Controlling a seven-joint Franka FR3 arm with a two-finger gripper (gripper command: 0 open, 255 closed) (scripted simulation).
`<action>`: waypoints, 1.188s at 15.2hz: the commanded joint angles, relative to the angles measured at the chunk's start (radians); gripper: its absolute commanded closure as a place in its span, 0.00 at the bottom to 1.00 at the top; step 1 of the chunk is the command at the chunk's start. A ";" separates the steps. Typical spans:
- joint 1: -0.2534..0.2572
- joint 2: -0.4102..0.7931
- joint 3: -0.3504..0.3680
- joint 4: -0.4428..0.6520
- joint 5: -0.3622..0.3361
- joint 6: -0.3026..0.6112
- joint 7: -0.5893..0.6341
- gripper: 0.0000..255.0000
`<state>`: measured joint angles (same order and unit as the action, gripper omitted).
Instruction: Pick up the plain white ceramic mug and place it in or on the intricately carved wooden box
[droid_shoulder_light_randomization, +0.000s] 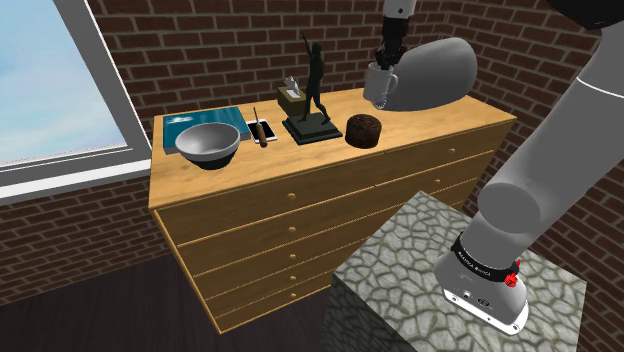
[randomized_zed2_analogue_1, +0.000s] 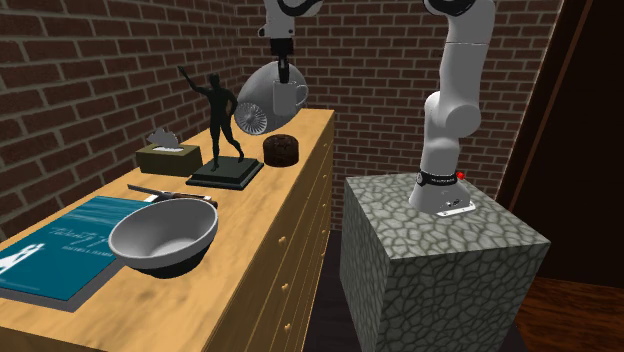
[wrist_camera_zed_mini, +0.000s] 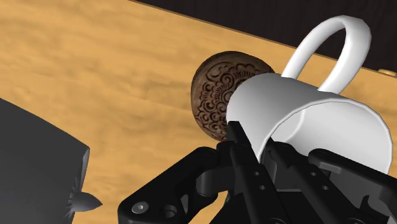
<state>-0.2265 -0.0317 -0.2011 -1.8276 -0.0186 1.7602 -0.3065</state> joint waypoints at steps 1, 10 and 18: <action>-0.001 0.001 -0.001 -0.023 0.000 0.024 -0.002 1.00; -0.002 0.016 -0.002 -0.127 0.002 0.143 -0.003 1.00; -0.002 0.032 -0.003 -0.178 0.005 0.210 -0.005 1.00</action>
<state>-0.2290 -0.0003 -0.2040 -2.0048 -0.0133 1.9680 -0.3117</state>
